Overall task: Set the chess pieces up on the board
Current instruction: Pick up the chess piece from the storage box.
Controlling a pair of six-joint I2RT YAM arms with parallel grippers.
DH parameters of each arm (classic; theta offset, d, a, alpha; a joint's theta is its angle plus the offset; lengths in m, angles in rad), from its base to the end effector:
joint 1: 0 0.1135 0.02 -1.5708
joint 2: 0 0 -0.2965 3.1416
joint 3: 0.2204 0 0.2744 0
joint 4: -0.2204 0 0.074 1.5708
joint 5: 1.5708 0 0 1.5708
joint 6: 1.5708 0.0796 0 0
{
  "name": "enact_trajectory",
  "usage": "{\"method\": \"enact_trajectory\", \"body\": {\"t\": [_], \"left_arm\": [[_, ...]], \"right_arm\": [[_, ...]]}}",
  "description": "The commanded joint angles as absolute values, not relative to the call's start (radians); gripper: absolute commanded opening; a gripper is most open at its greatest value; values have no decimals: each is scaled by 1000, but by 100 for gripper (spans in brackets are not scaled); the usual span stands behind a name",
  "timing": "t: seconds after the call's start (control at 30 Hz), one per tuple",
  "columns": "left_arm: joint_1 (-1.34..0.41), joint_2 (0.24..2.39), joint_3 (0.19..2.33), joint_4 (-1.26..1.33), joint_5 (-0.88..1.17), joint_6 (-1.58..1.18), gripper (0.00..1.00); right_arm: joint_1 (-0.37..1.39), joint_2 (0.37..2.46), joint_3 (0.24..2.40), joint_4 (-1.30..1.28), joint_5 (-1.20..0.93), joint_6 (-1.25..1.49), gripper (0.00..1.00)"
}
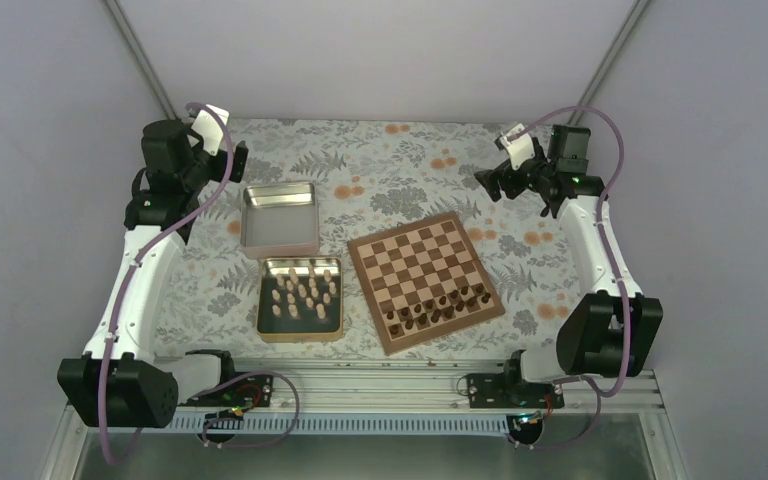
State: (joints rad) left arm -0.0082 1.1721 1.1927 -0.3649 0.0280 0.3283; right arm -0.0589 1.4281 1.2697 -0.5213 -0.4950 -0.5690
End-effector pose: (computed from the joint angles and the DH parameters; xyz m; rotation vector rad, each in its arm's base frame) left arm 0.3159 -0.0048 0.4004 0.3401 1.8891 0.1887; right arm 0.3653 0.0163 0.3334 -0.7928 2.0132 0.1994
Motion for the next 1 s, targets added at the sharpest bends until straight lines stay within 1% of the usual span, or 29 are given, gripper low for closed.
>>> {"method": "enact_trajectory", "body": {"t": [0.0, 0.47, 0.53, 0.63, 0.8, 0.97], "left_arm": [[-3, 1171, 1194, -360, 32, 320, 100], [-3, 1156, 1201, -368, 41, 325, 100], [-4, 1159, 1201, -364, 35, 328, 100], [-4, 1173, 1213, -366, 36, 330, 100], [-4, 1201, 1234, -374, 34, 333, 100], [-3, 1205, 1218, -365, 23, 354, 100]], "right_arm": [[-49, 1434, 1306, -525, -469, -573, 100], [-44, 1437, 1299, -520, -427, -603, 100], [-18, 1449, 1317, -523, -402, -604, 100], [76, 1488, 1387, -593, -358, -625, 100], [306, 1537, 1475, -715, -343, -677, 100], [517, 1605, 1553, -824, -417, -719, 100]]}}
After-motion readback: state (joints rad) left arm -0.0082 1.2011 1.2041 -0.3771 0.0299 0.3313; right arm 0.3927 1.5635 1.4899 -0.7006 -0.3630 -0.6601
